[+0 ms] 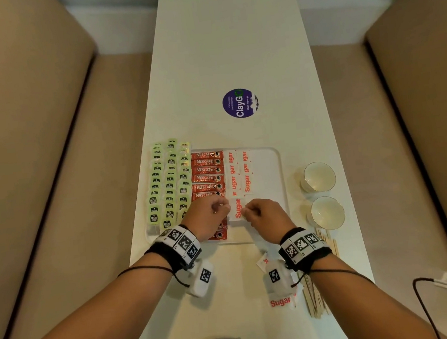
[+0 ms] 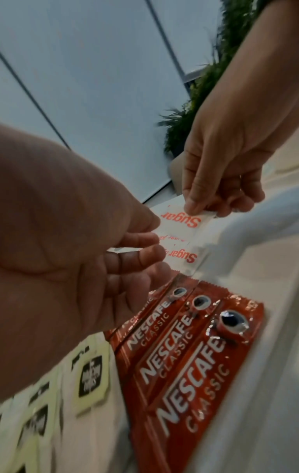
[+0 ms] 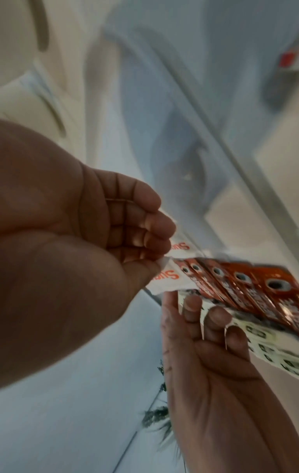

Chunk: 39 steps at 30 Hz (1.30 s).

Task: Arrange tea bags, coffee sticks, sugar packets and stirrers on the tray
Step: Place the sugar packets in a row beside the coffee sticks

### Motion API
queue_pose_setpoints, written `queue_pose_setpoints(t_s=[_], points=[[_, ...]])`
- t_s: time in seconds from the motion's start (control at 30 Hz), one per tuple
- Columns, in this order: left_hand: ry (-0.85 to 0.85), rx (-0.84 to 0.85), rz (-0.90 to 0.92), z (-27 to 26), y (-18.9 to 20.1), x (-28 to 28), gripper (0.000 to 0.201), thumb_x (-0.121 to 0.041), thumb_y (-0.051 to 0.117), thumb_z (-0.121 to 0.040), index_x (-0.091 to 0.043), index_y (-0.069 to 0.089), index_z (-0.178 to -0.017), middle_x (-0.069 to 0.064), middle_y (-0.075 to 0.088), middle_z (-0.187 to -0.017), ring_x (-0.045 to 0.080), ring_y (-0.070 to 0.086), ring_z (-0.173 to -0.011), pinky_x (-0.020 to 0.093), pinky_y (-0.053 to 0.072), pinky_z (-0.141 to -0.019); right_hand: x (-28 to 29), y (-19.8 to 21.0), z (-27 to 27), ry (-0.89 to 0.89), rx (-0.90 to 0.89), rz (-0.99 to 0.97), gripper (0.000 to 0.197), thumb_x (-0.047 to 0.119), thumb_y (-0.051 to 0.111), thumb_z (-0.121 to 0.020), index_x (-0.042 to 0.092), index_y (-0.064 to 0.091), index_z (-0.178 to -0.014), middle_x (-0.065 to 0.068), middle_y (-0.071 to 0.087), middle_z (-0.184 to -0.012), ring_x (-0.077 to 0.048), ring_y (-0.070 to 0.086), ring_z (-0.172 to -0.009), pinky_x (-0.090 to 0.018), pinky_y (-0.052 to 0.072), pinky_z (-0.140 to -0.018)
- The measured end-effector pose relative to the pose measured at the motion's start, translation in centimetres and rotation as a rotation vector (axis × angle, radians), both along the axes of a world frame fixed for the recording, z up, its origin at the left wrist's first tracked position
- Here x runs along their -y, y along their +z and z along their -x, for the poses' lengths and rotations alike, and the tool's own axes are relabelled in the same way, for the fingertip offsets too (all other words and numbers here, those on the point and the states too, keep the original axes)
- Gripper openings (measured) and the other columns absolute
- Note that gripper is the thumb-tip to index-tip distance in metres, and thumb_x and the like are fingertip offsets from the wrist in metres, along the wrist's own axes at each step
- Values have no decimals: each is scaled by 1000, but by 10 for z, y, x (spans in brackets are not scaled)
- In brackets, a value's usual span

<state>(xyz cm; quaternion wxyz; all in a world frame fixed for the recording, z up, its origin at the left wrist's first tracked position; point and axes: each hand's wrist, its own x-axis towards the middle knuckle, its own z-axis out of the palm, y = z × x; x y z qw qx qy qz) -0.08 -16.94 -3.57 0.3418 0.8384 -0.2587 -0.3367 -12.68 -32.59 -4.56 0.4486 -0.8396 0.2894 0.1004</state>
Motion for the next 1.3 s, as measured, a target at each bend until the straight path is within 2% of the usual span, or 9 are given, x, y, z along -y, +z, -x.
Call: queue_pose_setpoints(t_s=[0.13, 0.3, 0.4, 0.5, 0.77, 0.87, 1.0, 1.17, 1.3], points=[[-112, 83, -87, -9, 2, 13, 28, -25, 66, -94, -21, 65, -122, -8, 66, -83, 10, 63, -77, 29, 55, -75, 19, -7, -4, -90, -93, 74, 23, 32, 57, -101, 21, 67, -85, 6, 68, -86, -10, 61, -75, -25, 44, -70], [-318, 240, -253, -15, 1, 35, 53, -24, 72, -90, -24, 53, -139, 0, 68, -115, 21, 64, -102, 32, 53, -88, 28, -18, -9, -117, -171, 107, 27, 34, 58, -100, 23, 66, -76, 3, 71, -83, -16, 64, -74, -30, 50, -71], [-398, 287, -306, -16, -5, 41, 61, -21, 71, -90, -22, 44, -146, 3, 65, -126, 24, 62, -112, 35, 52, -94, 29, -21, -12, -124, -192, 115, 30, 36, 57, -98, 22, 67, -74, 3, 71, -79, -17, 65, -74, -32, 54, -72], [-404, 309, -327, -16, -10, 42, 64, -21, 70, -90, -22, 40, -147, 3, 61, -134, 24, 62, -116, 37, 52, -97, 30, -23, -13, -132, -199, 112, 31, 39, 58, -97, 20, 68, -75, 3, 71, -77, -17, 66, -73, -32, 55, -71], [-366, 321, -329, -17, -15, 43, 64, -25, 70, -91, -22, 39, -146, 2, 62, -133, 23, 64, -111, 40, 55, -92, 31, -26, -16, -147, -207, 113, 33, 40, 59, -96, 19, 68, -72, 4, 70, -73, -16, 65, -68, -30, 53, -65], [-367, 327, -330, -18, -16, 44, 64, -26, 70, -91, -21, 39, -147, 3, 62, -134, 24, 63, -114, 40, 54, -95, 32, -27, -16, -141, -200, 111, 36, 39, 59, -96, 20, 64, -66, 2, 69, -69, -18, 64, -66, -28, 49, -63], [-362, 331, -323, -18, -19, 45, 63, -25, 70, -91, -21, 40, -146, 2, 61, -136, 23, 62, -117, 40, 53, -97, 32, -26, -15, -142, -190, 116, 32, 38, 59, -97, 19, 64, -71, 1, 69, -73, -17, 63, -68, -28, 47, -63], [-367, 327, -322, -18, -20, 45, 66, -25, 70, -91, -21, 39, -148, 2, 59, -139, 23, 61, -119, 39, 52, -98, 31, -25, -14, -151, -185, 143, 30, 36, 59, -97, 19, 61, -72, 4, 65, -72, -15, 59, -67, -23, 36, -54], [-361, 319, -323, -17, -19, 45, 65, -24, 70, -90, -21, 39, -147, 2, 59, -138, 22, 62, -117, 37, 53, -97, 31, -26, -14, -147, -190, 150, 29, 37, 58, -97, 18, 63, -76, 3, 67, -77, -16, 61, -71, -26, 41, -59]])
